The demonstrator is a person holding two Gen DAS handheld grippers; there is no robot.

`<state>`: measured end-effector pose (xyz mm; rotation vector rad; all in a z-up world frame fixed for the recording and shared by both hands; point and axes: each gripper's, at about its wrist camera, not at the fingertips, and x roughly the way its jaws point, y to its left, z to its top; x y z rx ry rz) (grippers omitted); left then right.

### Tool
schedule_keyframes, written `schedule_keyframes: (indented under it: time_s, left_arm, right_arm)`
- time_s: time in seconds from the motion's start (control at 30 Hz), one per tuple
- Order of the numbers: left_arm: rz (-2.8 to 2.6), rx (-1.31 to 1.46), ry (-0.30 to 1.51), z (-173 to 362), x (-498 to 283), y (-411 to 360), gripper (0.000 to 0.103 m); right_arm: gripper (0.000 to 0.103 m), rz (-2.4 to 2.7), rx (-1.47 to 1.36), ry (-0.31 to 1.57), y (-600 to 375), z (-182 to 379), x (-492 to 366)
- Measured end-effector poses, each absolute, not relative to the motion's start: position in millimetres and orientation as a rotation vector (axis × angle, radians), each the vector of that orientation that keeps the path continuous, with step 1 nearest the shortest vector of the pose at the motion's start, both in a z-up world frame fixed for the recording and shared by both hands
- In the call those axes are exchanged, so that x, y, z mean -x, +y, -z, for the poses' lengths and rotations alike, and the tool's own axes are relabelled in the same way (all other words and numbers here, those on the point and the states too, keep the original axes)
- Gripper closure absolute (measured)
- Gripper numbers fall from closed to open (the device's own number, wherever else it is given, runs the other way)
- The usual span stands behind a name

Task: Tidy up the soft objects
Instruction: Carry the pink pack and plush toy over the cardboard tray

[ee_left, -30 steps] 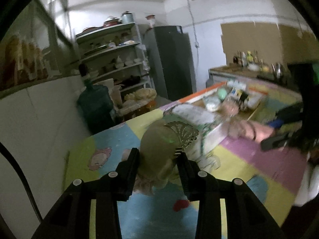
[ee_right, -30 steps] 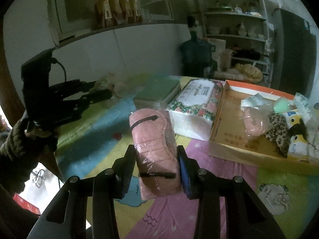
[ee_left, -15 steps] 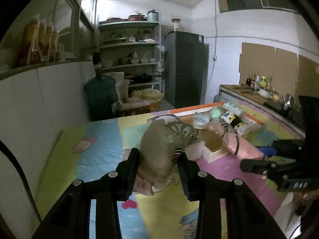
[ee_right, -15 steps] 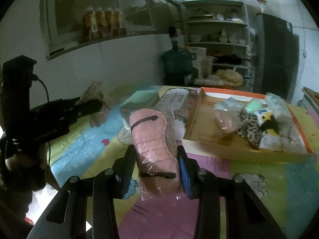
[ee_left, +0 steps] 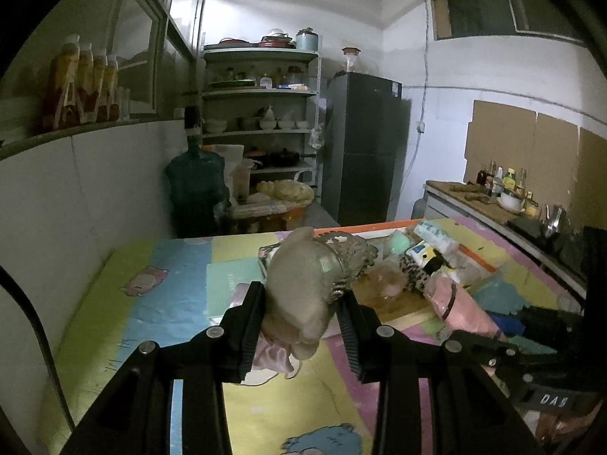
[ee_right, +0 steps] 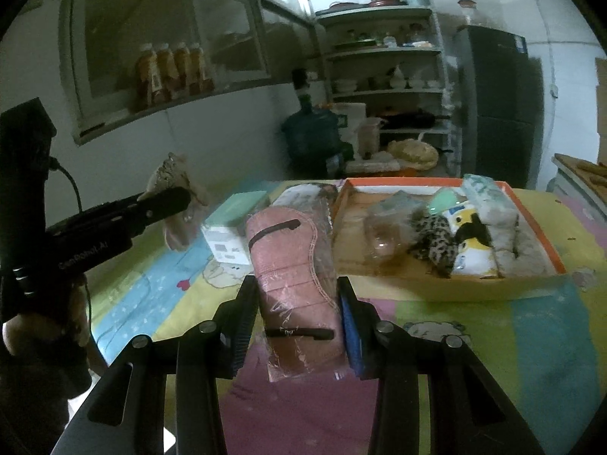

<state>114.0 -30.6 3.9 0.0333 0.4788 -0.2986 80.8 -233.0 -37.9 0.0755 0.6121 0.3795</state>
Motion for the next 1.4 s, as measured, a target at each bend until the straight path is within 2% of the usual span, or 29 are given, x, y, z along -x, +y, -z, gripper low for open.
schedule_keyframes:
  time_s: [0.8,1.4]
  left_arm:
    - [0.343,0.009,0.536,3.5,-142.2,-99.6,0.064]
    - [0.403,0.045,0.548,2.5,-210.7,-159.2,0.064]
  right_arm:
    - [0.061,-0.242,-0.126,0.562,-292.6,31.6,-84.5]
    - [0.061,-0.179,-0.123,0.561,-328.4,28.5,-148.1]
